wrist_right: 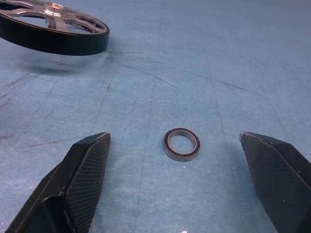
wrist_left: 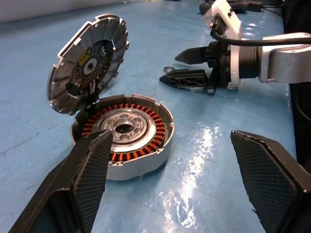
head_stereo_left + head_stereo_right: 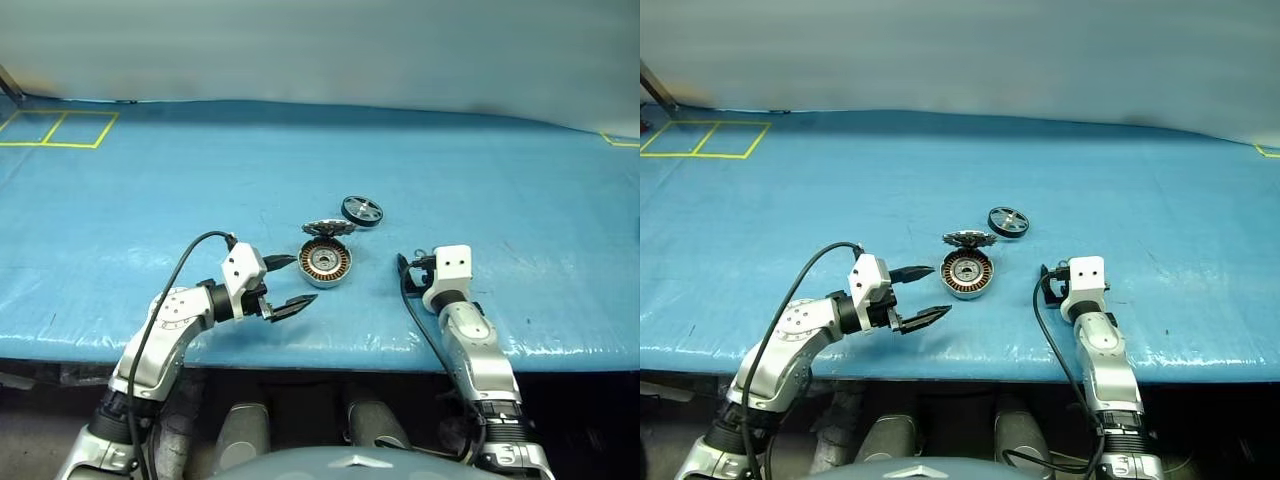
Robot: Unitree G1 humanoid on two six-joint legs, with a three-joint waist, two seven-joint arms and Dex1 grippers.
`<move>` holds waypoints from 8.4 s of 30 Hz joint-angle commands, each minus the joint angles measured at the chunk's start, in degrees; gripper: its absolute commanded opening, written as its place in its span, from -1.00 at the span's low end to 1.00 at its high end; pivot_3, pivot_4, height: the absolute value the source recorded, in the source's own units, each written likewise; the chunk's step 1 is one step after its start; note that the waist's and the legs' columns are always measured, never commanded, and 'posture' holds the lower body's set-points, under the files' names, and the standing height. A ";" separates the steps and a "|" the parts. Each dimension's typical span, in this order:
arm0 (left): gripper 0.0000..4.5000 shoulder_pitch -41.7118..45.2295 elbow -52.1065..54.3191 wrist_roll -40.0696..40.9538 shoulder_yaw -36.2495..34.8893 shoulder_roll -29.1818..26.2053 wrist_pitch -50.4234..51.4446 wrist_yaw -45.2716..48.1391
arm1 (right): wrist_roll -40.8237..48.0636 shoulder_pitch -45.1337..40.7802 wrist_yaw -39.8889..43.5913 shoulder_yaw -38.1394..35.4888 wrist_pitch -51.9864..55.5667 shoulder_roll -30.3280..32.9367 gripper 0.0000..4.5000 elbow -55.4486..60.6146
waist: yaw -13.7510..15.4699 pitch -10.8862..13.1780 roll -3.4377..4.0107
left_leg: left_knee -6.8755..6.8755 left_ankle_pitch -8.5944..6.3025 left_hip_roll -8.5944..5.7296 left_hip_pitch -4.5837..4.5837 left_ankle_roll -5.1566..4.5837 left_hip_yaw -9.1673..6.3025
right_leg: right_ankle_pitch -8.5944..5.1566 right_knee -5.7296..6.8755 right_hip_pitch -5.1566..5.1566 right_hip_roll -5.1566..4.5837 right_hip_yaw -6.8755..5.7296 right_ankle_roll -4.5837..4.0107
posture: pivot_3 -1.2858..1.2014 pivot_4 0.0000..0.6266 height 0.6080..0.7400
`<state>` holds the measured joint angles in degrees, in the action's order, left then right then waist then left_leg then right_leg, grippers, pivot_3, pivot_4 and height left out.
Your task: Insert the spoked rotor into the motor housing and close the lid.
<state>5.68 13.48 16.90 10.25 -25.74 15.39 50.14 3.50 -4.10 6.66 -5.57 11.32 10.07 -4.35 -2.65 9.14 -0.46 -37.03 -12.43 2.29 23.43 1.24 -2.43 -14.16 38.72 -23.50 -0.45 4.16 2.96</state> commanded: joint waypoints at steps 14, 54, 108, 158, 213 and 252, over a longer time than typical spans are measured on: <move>0.85 0.69 0.14 0.01 -0.02 0.44 -1.63 -0.02 | -0.67 1.32 0.26 1.50 1.84 -0.08 -0.58 -1.62 | 0.22 -0.04 -0.07 | 0.00 0.00 -0.01 0.01 0.00 0.00 | 0.00 -0.02 0.02 -0.01 0.01 0.00 | 0.03 -0.52 1.00; 0.85 0.76 -0.38 -0.89 -0.39 -0.47 -2.13 -0.90 | -1.59 -2.52 -0.69 2.28 0.72 -1.38 0.41 -2.69 | 0.06 0.00 -0.02 | 0.19 0.00 -0.01 0.08 0.00 0.02 | -0.01 -0.11 -0.11 -0.01 0.02 -0.01 | 0.03 -0.52 1.00; 0.85 -3.86 0.82 1.68 -7.15 -2.65 -1.87 -4.65 | 1.13 -5.97 18.94 19.53 5.78 5.06 -0.71 12.16 | 0.56 0.15 -0.05 | 0.48 -0.01 -0.02 0.24 0.00 -0.01 | 0.08 -0.62 -0.16 -0.04 -0.05 0.13 | 0.03 -0.52 1.00; 0.85 -2.65 -5.00 -0.59 -5.31 -1.26 -3.73 -3.45 | 0.18 -5.07 19.27 20.73 8.89 2.95 -0.71 10.74 | 0.50 0.14 -0.06 | 0.51 -0.01 -0.01 0.14 0.00 -0.03 | 0.22 -0.60 -0.07 -0.02 -0.06 0.36 | 0.03 -0.52 1.00; 0.85 -1.85 -6.02 -1.21 -3.42 0.07 -4.15 -3.77 | -8.49 -5.41 16.72 23.95 2.26 3.27 -0.99 7.05 | 0.45 0.10 -0.07 | 0.41 -0.01 -0.01 0.12 0.00 -0.02 | 0.27 -0.56 -0.02 -0.02 -0.05 0.43 | 0.03 -0.52 1.00; 0.85 -2.24 -5.69 0.45 -4.78 0.65 -6.73 -3.50 | 1.20 -8.55 22.78 6.90 9.89 20.91 -0.99 13.73 | -0.14 -0.04 -0.04 | 0.07 -0.05 0.06 0.12 -0.06 0.26 | 0.29 -0.67 0.04 -0.03 0.09 0.20 | 0.03 -0.52 1.00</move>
<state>3.16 6.81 16.72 6.38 -25.18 10.16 46.51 7.11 -8.70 29.93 2.50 24.02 29.54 10.54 -2.79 9.09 -0.50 -36.98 -12.47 2.37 23.55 1.18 -2.08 -13.79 38.05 -23.51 -0.48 4.29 3.14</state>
